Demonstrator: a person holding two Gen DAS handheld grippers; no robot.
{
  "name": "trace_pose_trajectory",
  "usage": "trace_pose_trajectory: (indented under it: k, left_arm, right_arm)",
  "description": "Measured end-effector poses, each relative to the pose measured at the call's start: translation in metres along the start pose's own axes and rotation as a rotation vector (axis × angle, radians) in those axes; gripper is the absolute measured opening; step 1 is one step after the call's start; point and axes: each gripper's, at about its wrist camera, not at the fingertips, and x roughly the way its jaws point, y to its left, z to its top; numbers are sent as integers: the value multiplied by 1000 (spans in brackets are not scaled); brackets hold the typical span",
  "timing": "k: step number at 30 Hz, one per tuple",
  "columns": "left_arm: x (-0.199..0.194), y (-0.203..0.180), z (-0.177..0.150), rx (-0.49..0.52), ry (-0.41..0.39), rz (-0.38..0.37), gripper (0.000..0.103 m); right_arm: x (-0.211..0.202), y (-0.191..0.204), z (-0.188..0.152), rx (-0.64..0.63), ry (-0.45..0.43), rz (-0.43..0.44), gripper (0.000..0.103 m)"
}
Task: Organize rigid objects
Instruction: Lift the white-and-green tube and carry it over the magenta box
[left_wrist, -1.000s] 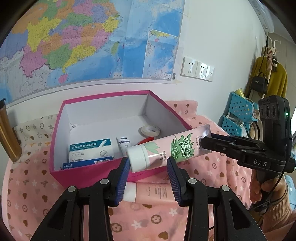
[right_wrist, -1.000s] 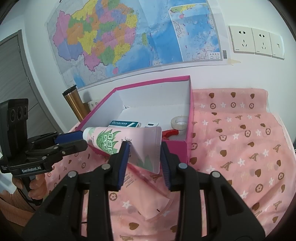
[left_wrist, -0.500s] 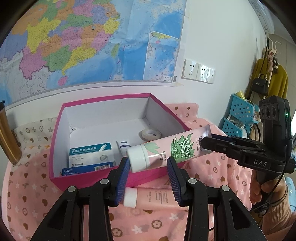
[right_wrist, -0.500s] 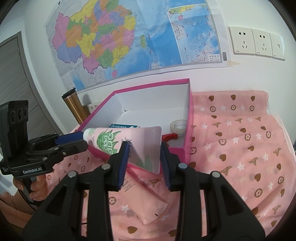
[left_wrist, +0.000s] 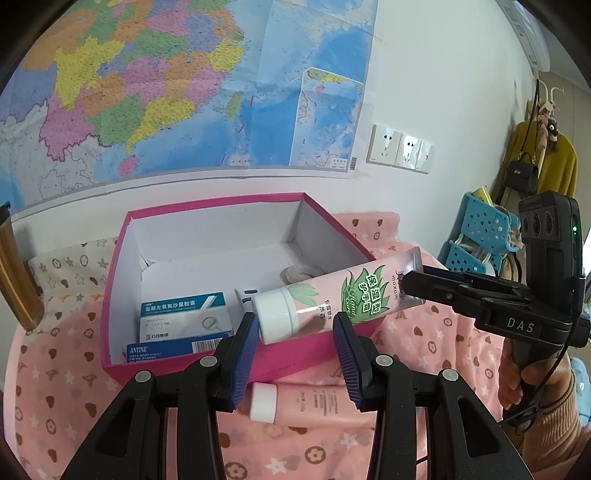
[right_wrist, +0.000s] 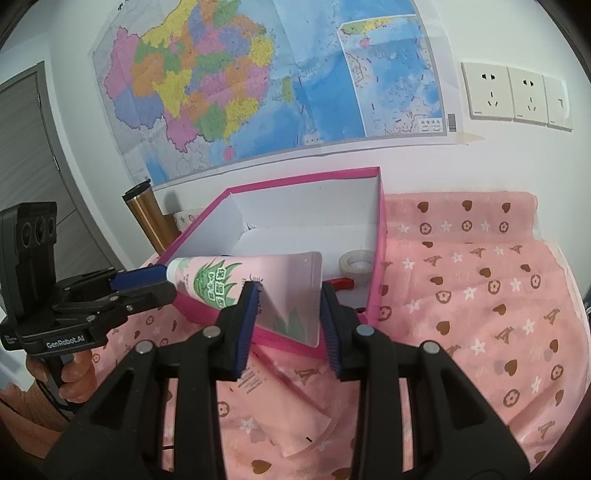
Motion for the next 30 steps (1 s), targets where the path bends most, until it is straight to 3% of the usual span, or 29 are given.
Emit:
trace_pose_trajectory:
  k: [30]
  left_arm:
    - [21,9,15,-19,6,20,42]
  right_arm:
    - [16,-11,16,3,7,-21,37]
